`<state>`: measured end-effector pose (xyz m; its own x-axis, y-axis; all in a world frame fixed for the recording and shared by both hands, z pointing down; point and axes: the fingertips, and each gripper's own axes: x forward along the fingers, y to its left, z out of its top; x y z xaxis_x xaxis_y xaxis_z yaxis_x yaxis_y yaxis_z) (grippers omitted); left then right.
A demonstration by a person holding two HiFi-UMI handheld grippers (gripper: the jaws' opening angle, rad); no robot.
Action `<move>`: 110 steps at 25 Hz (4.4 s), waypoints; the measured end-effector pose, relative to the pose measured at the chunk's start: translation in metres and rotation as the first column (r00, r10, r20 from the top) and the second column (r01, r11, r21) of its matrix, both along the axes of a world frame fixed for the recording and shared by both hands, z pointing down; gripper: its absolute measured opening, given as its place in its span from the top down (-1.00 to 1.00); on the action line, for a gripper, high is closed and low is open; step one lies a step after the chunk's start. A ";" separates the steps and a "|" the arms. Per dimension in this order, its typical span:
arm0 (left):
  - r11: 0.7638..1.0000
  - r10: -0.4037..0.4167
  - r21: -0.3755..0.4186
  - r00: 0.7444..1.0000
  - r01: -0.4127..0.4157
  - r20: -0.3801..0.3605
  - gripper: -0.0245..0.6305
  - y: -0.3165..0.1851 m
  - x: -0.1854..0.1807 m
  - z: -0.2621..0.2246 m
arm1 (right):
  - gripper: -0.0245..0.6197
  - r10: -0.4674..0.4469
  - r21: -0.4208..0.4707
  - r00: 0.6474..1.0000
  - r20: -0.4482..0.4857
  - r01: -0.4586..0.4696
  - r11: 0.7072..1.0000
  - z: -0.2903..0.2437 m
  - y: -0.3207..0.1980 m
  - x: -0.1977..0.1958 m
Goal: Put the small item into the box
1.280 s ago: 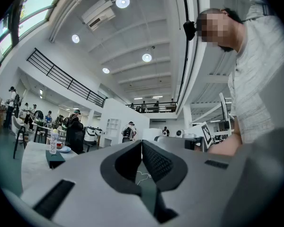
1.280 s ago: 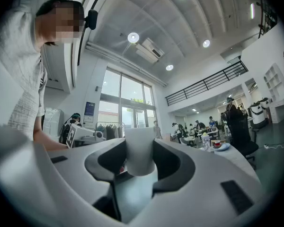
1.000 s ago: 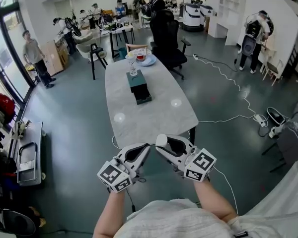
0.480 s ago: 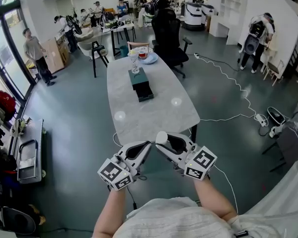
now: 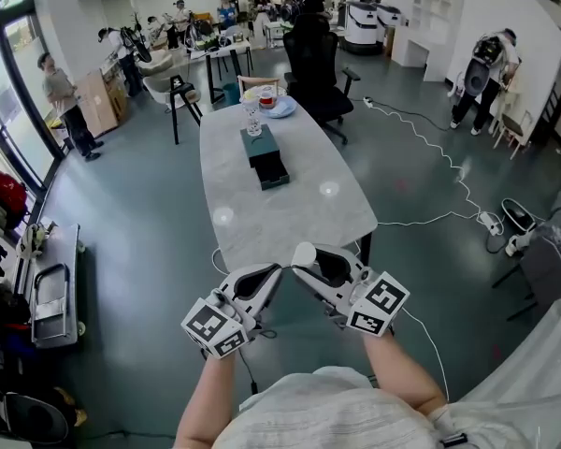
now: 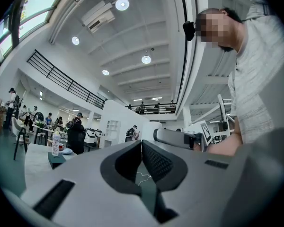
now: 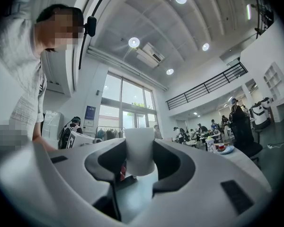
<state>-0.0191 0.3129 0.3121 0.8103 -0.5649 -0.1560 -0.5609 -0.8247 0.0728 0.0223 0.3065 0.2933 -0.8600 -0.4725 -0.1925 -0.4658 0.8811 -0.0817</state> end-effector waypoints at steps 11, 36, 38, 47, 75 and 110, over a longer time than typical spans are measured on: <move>0.999 0.024 -0.021 1.000 -0.024 -0.010 0.86 -0.025 0.008 0.009 | 0.32 0.011 -0.030 0.999 -0.044 -0.012 0.999 0.010 -0.024 0.001; 0.990 -0.136 -0.045 0.991 0.135 -0.014 0.86 -0.300 0.043 0.015 | 0.32 -0.123 -0.083 0.991 -0.054 0.118 0.989 0.020 -0.304 0.035; 0.989 -0.140 -0.052 0.990 0.140 -0.009 0.86 -0.313 0.042 0.018 | 0.32 -0.125 -0.097 0.991 -0.051 0.120 0.988 0.025 -0.319 0.034; 0.982 -0.166 -0.096 0.986 0.163 -0.020 0.86 -0.390 0.011 0.042 | 0.32 -0.123 -0.138 0.990 -0.076 0.111 0.984 0.047 -0.396 0.009; 0.951 -0.224 -0.227 0.974 0.211 -0.032 0.86 -0.576 -0.076 0.142 | 0.32 -0.143 -0.308 0.959 -0.243 0.063 0.949 0.171 -0.585 -0.085; 0.893 -0.287 -0.362 0.958 0.266 -0.004 0.86 -0.632 -0.094 0.236 | 0.30 -0.244 -0.415 0.671 -0.700 -0.103 0.904 0.373 -0.639 -0.097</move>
<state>-0.1134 -0.3195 0.5483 0.6093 -0.7909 0.0563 -0.7489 -0.5506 0.3687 -0.0747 -0.3323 0.6665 -0.6698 -0.2846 0.6858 -0.4639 0.8816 -0.0873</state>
